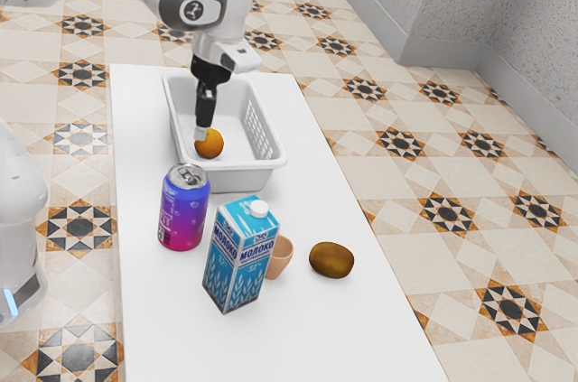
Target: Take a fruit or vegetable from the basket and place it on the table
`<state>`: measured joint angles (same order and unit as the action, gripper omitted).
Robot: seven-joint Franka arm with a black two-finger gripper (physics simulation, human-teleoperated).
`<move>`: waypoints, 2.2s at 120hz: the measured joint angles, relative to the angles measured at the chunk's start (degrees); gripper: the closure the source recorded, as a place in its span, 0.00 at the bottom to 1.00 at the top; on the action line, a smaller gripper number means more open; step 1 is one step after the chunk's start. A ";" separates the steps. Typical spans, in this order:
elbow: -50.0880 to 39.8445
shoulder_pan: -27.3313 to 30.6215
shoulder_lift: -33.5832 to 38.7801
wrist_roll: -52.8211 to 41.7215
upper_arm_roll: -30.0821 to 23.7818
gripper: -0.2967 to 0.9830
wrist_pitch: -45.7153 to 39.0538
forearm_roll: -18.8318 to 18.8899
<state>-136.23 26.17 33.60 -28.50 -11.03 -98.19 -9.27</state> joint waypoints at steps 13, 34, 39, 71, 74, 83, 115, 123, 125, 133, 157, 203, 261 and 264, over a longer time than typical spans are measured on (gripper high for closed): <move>0.10 1.90 -0.09 -0.01 -1.18 0.23 -0.83 -0.44; 0.44 6.30 -0.58 -0.01 -5.86 0.23 -1.98 -1.58; 0.48 7.08 -0.98 -0.02 -6.46 0.23 -2.36 -1.79; 0.59 13.27 -1.50 -0.11 -11.24 0.23 -4.09 -3.21; 0.59 13.72 -1.65 -0.12 -11.48 0.23 -4.20 -3.31; 0.66 15.23 -2.03 -0.14 -12.77 0.23 -4.44 -3.66; 0.76 18.55 -4.60 -0.51 -14.81 0.23 -6.03 -4.66; 0.77 18.77 -5.15 -0.60 -14.83 0.23 -6.44 -4.68; 0.77 18.85 -5.29 -0.62 -14.84 0.23 -6.56 -4.68; 0.77 19.07 -5.56 -0.70 -14.87 0.23 -6.98 -4.69; 0.77 19.63 -7.36 -0.92 -14.95 0.23 -8.44 -4.56; 0.77 20.95 -10.28 -1.24 -14.99 0.23 -10.40 -4.24; 0.68 21.71 -14.16 -1.67 -14.91 0.23 -12.08 -3.70; 0.68 21.71 -14.42 -1.69 -14.90 0.23 -12.15 -3.66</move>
<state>-135.55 47.89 19.17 -30.18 -25.93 -110.34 -12.93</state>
